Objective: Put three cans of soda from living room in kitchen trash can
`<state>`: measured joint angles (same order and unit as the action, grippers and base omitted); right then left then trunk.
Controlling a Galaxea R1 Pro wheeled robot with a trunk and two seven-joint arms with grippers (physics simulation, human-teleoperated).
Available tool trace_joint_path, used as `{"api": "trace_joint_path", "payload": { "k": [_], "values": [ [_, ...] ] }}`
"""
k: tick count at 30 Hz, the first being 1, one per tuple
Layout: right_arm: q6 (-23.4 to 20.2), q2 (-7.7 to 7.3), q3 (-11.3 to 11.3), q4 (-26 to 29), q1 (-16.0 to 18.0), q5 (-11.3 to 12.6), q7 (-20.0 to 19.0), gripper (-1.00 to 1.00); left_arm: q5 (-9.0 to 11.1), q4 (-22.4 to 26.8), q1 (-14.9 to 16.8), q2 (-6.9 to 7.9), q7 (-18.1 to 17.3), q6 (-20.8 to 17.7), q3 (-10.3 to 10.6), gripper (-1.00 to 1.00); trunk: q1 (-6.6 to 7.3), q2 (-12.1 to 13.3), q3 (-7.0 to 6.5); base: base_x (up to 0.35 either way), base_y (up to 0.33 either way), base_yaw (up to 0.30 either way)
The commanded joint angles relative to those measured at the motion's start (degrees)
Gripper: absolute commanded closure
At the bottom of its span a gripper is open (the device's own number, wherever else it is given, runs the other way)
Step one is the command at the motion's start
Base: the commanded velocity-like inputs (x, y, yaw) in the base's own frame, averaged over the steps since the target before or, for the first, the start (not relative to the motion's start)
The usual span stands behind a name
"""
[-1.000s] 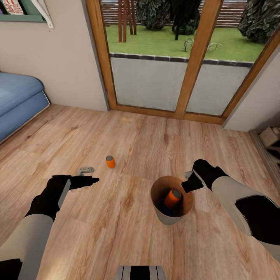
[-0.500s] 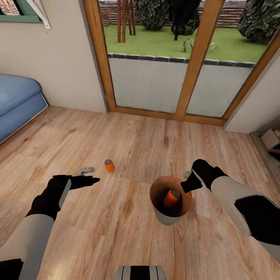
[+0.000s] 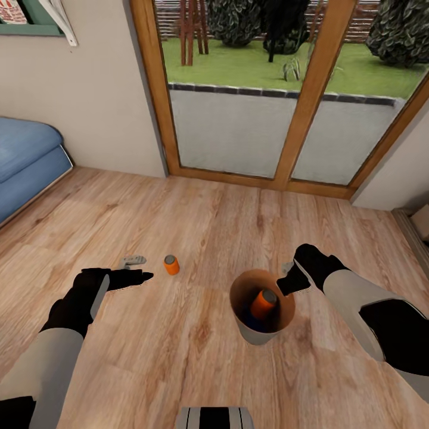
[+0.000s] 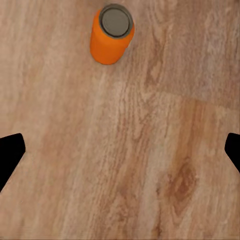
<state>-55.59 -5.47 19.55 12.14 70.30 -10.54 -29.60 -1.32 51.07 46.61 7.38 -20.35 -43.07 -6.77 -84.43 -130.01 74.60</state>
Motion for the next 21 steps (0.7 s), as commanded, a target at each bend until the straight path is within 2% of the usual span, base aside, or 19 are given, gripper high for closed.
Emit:
{"api": "trace_joint_path", "payload": {
  "k": [1,15,21],
  "values": [
    [-0.31,0.01,-0.39,-0.01,0.02,1.22,-0.28,1.0,0.0,0.0,-0.01,0.0,-0.01,0.0,0.0,-1.0,0.0,0.0,0.0,0.277,0.155,0.0],
    [-0.31,-0.26,-0.46,-0.01,0.02,1.14,-0.25,1.0,0.0,0.0,-0.02,-0.09,-0.02,0.0,0.02,-1.0,0.0,0.0,0.0,0.29,0.135,0.0],
    [-0.31,-0.46,-0.41,-0.01,0.02,1.12,-0.21,1.0,0.0,0.0,0.01,-0.72,-0.03,-0.71,1.75,-1.0,0.0,0.0,0.0,0.302,0.11,0.0]
  ]
}}
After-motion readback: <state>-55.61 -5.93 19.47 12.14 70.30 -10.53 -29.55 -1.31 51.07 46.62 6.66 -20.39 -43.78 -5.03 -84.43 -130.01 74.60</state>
